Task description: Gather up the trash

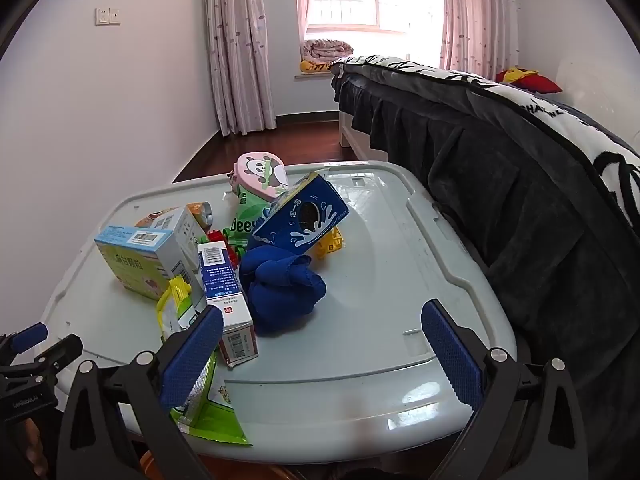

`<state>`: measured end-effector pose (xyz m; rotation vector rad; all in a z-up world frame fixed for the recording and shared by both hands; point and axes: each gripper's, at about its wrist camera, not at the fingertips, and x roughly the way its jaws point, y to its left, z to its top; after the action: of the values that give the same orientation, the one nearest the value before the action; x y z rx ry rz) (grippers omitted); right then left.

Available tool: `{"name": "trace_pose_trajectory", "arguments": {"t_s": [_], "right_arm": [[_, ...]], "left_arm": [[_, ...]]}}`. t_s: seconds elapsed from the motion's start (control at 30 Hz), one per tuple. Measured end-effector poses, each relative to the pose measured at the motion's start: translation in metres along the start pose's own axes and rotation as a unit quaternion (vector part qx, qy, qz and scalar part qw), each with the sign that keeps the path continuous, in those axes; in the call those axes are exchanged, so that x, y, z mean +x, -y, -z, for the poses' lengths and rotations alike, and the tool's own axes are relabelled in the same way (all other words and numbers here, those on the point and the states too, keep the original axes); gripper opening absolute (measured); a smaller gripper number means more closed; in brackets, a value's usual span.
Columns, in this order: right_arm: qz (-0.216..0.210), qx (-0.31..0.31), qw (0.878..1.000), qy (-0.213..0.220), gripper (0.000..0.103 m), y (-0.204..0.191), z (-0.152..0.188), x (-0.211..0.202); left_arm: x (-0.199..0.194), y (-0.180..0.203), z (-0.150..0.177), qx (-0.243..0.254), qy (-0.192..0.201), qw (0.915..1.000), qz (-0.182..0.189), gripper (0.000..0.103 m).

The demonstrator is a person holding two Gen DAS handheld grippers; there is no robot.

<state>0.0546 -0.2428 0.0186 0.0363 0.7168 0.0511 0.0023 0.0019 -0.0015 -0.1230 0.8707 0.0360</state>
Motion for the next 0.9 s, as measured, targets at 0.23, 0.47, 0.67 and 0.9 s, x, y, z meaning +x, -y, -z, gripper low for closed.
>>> {"name": "trace_pose_trajectory", "arguments": {"t_s": [0.23,0.47,0.67,0.9], "right_arm": [[0.0,0.005,1.0,0.001,0.098,0.004,0.001,0.0],[0.0,0.006,1.0,0.001,0.098,0.006,0.001,-0.002],[-0.003,0.008,1.0,0.004,0.098,0.007,0.0,-0.002],[-0.012,-0.01,1.0,0.011,0.098,0.0,0.001,-0.006]], "left_arm": [[-0.002,-0.002,-0.002,0.005,0.001,0.9999,-0.015,0.093],[-0.003,0.003,0.006,0.015,-0.003,0.9997,-0.02,0.093],[-0.002,0.004,0.002,0.019,0.001,0.9998,-0.006,0.093],[-0.002,0.009,0.006,0.027,0.002,0.9996,-0.011,0.093]]}}
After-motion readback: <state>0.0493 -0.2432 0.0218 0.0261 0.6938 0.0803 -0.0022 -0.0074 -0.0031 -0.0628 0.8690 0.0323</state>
